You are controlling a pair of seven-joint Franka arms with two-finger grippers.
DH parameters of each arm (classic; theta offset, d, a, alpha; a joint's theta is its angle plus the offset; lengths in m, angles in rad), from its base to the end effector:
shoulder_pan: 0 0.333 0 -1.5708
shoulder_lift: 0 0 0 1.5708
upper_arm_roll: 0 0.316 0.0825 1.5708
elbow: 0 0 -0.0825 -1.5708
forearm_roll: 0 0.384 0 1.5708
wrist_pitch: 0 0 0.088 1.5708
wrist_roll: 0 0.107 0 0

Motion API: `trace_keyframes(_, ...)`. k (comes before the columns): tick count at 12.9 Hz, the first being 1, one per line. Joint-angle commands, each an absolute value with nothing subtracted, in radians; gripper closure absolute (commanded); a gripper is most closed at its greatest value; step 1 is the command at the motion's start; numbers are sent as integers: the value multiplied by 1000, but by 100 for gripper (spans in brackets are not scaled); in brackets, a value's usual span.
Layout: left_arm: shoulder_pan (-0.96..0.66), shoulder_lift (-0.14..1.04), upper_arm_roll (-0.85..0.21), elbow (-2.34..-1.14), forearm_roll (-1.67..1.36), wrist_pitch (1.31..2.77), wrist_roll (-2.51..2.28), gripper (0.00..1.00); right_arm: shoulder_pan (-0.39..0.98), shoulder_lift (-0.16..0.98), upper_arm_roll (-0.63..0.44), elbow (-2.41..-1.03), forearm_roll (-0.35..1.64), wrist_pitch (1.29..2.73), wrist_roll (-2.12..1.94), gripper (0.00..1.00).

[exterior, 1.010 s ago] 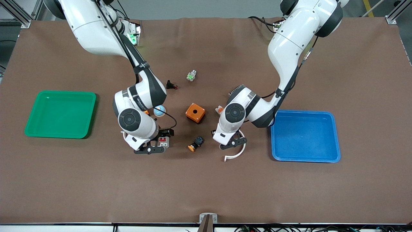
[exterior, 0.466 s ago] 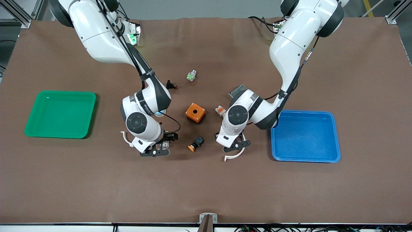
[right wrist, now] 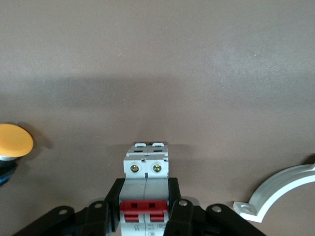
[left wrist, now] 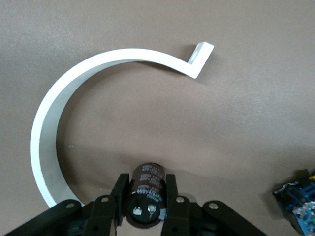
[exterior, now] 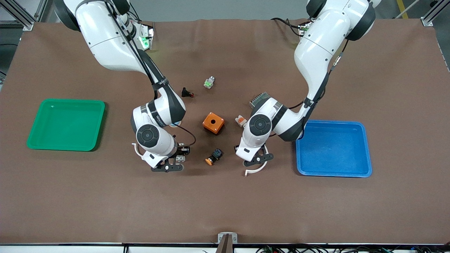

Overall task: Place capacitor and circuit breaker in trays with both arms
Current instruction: 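Close the left gripper on the capacitor while the right gripper grips the breaker, then carry the capacitor to the blue tray while the right gripper carries the breaker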

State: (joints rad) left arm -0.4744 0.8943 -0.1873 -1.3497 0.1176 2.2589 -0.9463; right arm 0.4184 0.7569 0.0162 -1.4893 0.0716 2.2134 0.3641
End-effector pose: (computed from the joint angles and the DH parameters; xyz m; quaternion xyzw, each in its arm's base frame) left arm 0.6047 -0.4280 0.1935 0.9896 0.1405 -0.0084 0.0294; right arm 0.6463 0.3005 0.2207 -0.9992 -0.0112 0.0283 0.0248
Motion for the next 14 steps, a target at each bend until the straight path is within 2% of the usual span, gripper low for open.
trace_keyframes(1, -454, 839, -178, -1335, 140, 2235, -954, 100, 390, 717, 14, -1451, 87, 2177, 351, 77)
trace_keyframes(4, -364, 726, -175, -1347, 161, 2116, -895, 100, 296, 617, 9, -1425, 71, 2022, 348, 76)
trace_keyframes(5, -329, 685, -175, -1371, 163, 2077, -841, 100, 247, 591, 9, -1431, 66, 1915, 350, 76)
trace_keyframes(9, -168, 540, -176, -1554, 164, 2068, -603, 100, 14, 534, 8, -1442, 7, 1694, 82, 76)
trace_keyframes(12, -59, 488, -176, -1649, 166, 2071, -493, 100, -151, 512, 8, -1509, -46, 1689, -150, 76)
trace_keyframes(14, 21, 472, -182, -1702, 167, 2091, -410, 100, -227, 512, 8, -1570, -83, 1767, -280, 76)
